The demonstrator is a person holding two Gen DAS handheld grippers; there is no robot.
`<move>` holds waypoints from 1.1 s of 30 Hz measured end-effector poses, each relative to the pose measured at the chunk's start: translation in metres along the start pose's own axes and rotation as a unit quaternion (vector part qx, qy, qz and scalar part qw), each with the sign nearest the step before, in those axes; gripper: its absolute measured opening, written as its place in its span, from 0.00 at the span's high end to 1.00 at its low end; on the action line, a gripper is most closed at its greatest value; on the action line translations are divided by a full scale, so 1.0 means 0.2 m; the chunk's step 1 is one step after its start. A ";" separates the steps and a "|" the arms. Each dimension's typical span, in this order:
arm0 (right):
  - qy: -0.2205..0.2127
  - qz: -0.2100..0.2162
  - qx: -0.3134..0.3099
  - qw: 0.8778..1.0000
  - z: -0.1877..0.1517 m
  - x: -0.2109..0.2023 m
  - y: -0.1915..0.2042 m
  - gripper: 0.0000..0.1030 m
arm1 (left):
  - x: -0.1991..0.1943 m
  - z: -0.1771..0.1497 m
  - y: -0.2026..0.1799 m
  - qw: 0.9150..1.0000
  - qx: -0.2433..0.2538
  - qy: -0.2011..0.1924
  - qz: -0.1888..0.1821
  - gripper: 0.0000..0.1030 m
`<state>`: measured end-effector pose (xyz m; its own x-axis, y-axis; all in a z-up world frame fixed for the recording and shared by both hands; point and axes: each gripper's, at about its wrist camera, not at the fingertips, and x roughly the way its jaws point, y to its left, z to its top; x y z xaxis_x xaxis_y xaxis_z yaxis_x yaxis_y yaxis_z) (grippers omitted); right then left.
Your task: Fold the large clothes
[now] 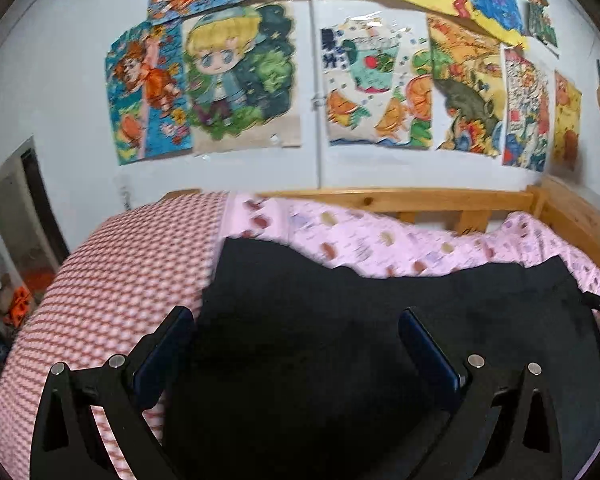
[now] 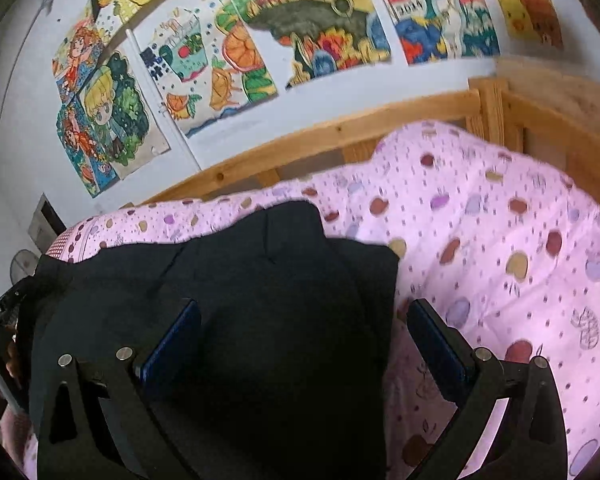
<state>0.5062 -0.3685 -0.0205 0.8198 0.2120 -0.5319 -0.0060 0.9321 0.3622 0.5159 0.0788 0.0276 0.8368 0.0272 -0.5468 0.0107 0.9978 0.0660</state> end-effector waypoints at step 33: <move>0.061 0.017 0.045 0.997 -0.16 0.18 -0.12 0.01 | 0.29 -0.34 0.24 0.990 -0.096 0.094 -0.051 0.00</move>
<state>0.5182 -0.3744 -0.0737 0.7441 0.2826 -0.6053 0.0234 0.8945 0.4465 0.5284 0.1332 -0.0581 0.7194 -0.0808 -0.6899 -0.0304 0.9886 -0.1475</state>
